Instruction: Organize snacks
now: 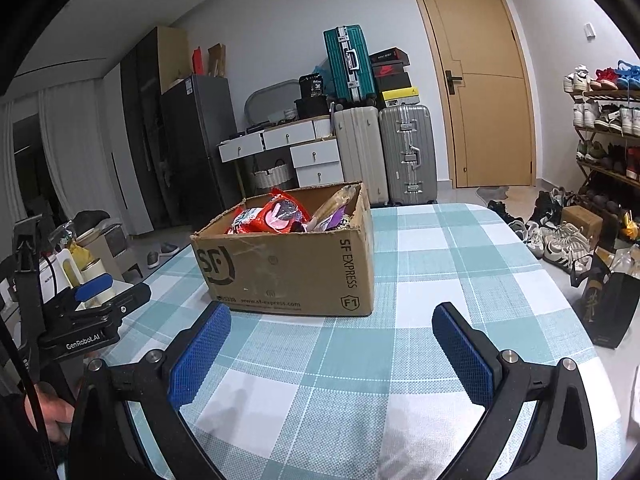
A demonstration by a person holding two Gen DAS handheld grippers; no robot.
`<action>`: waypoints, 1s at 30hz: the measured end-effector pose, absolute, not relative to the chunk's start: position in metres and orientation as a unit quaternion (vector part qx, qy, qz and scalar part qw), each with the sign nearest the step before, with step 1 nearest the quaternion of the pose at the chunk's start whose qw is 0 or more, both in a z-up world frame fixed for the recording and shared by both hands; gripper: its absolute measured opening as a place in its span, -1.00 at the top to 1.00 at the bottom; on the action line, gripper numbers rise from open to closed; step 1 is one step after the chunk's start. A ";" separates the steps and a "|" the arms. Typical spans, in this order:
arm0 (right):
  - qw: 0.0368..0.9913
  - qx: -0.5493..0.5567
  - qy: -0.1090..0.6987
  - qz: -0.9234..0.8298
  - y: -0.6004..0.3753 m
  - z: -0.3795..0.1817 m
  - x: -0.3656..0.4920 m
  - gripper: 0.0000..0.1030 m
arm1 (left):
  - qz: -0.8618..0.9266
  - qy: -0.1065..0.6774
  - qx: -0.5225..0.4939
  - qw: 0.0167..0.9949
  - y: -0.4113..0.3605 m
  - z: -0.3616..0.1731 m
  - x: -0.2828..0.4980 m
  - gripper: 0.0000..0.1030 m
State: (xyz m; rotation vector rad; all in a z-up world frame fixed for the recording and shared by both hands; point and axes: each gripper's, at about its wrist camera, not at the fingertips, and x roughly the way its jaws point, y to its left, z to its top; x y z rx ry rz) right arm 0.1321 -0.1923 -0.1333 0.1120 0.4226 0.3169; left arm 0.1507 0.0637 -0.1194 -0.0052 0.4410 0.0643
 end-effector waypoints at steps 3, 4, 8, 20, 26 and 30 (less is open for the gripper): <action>0.964 0.057 0.208 0.157 -0.193 -0.133 0.132 -0.99 | 0.035 0.218 -0.007 0.975 0.066 -0.119 0.149 -0.98; 0.964 0.057 0.208 0.157 -0.193 -0.133 0.132 -0.99 | 0.034 0.217 -0.008 0.975 0.067 -0.119 0.149 -0.98; 0.963 0.061 0.208 0.158 -0.194 -0.133 0.133 -0.99 | 0.034 0.214 -0.008 0.976 0.067 -0.118 0.147 -0.98; 0.964 0.065 0.205 0.156 -0.196 -0.134 0.133 -0.99 | 0.028 0.207 0.000 0.978 0.064 -0.118 0.143 -0.98; 0.964 0.065 0.204 0.157 -0.196 -0.134 0.133 -0.99 | 0.030 0.205 -0.001 0.978 0.063 -0.118 0.143 -0.98; 0.964 0.065 0.204 0.157 -0.196 -0.134 0.133 -0.99 | 0.031 0.206 -0.003 0.978 0.064 -0.117 0.143 -0.98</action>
